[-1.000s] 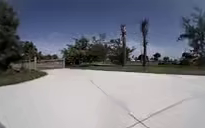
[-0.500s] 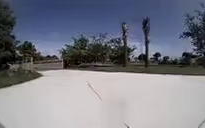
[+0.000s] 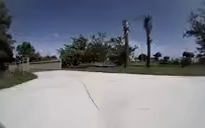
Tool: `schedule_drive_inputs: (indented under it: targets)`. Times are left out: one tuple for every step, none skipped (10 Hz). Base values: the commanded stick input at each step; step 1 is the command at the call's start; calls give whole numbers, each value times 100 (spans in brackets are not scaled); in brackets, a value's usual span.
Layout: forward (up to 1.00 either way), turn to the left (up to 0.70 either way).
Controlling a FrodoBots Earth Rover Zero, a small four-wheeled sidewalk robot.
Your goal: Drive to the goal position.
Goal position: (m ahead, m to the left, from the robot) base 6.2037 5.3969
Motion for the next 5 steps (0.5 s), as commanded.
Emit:
schedule_drive_inputs:
  targets:
    - [85,34]
    - [85,34]
    - [85,34]
    - [85,34]
    - [85,34]
